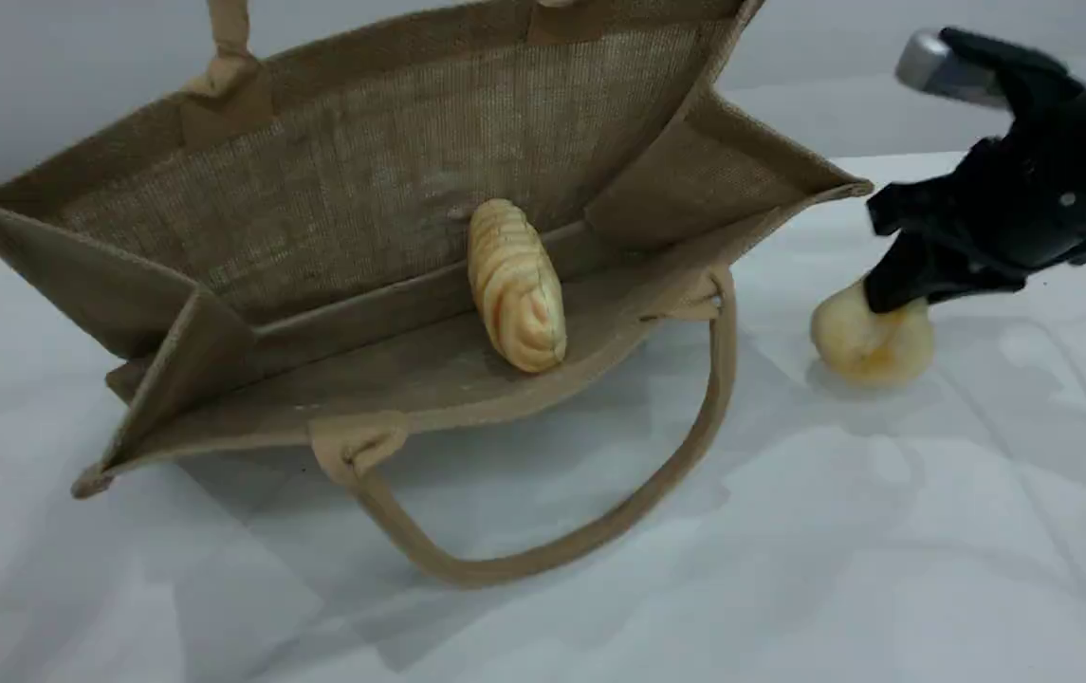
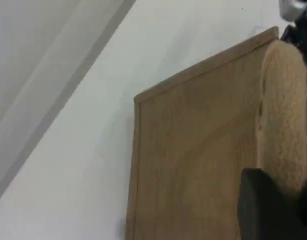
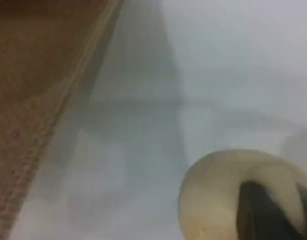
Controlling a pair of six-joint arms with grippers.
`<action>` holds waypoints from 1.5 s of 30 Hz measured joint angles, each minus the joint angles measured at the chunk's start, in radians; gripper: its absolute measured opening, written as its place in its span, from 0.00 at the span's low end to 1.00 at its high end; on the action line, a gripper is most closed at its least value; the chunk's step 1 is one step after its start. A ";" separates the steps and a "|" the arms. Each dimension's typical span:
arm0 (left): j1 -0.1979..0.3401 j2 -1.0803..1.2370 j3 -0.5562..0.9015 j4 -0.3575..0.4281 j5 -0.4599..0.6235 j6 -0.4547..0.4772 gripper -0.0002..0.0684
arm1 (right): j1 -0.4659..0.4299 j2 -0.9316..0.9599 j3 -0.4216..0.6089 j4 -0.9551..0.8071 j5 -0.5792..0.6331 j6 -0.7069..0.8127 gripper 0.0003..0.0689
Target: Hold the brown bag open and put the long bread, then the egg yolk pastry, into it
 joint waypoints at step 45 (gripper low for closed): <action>0.000 0.000 0.000 -0.003 0.011 0.000 0.13 | 0.330 -0.462 0.038 0.039 0.180 0.205 0.05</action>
